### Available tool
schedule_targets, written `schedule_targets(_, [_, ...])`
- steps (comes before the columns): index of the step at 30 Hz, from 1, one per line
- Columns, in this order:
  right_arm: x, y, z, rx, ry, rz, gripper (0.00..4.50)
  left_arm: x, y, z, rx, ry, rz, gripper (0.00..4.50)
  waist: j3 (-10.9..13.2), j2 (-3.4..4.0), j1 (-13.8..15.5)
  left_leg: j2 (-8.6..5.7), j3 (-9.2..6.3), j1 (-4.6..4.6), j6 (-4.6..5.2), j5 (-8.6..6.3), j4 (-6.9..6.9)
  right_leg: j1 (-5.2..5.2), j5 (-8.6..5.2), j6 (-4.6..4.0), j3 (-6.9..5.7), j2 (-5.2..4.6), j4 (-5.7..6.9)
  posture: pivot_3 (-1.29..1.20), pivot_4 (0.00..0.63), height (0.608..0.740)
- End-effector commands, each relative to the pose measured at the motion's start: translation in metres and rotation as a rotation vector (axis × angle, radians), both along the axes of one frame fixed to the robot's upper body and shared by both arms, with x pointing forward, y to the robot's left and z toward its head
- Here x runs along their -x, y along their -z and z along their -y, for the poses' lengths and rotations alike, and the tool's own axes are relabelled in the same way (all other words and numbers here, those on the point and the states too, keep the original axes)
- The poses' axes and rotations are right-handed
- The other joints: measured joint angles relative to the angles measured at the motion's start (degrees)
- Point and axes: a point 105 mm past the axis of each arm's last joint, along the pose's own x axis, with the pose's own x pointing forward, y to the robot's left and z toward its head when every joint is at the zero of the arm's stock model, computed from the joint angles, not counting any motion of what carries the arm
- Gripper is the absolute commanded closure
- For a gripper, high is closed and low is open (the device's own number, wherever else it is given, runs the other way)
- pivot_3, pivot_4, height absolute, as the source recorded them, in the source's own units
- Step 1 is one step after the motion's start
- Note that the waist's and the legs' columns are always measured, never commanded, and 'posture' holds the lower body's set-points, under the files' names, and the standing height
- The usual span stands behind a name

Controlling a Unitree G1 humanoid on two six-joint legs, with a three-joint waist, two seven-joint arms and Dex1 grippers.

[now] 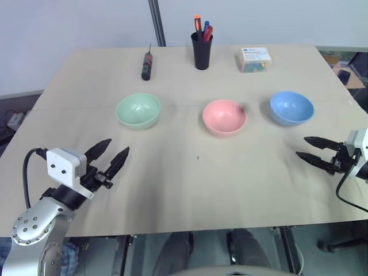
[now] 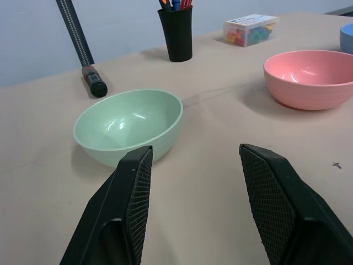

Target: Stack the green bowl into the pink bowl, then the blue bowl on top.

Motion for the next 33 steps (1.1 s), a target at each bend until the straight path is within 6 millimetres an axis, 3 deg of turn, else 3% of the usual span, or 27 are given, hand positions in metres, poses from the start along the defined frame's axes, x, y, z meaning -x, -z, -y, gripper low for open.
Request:
schedule_targets(1, [0.001,-0.013,0.006,-0.004,0.01,0.053,1.57,0.001,-0.007,0.002,-0.02,0.009,0.036,1.86,0.0,0.0,0.0,0.0,0.0,0.0,0.0,0.0,0.0,0.0,0.0,0.0,0.0,0.0,0.0,0.0,0.15,0.74])
schedule_targets(23, [0.001,-0.009,0.004,0.022,-0.017,0.046,1.57,0.002,-0.008,0.004,0.019,0.033,0.037,1.86,0.0,0.0,0.0,0.0,0.0,0.0,0.0,0.0,0.0,0.0,0.0,0.0,0.0,0.0,0.0,0.0,0.15,0.74])
schedule_targets(29, [-0.007,-0.031,-0.033,0.084,-0.127,0.138,1.57,0.007,-0.011,0.014,0.105,0.143,0.022,1.86,0.0,0.02,-0.3,0.03,0.03,0.02,0.0,0.0,0.0,-0.01,0.0,0.0,0.03,0.01,0.02,0.0,0.15,0.74])
schedule_targets(33, [-0.016,-0.048,-0.074,0.239,-0.255,0.239,1.57,0.013,-0.012,0.025,0.183,0.254,-0.014,1.86,0.0,0.02,-0.3,0.09,0.02,0.03,0.0,0.0,0.0,-0.02,0.0,0.0,0.03,0.06,0.02,0.0,0.15,0.74])
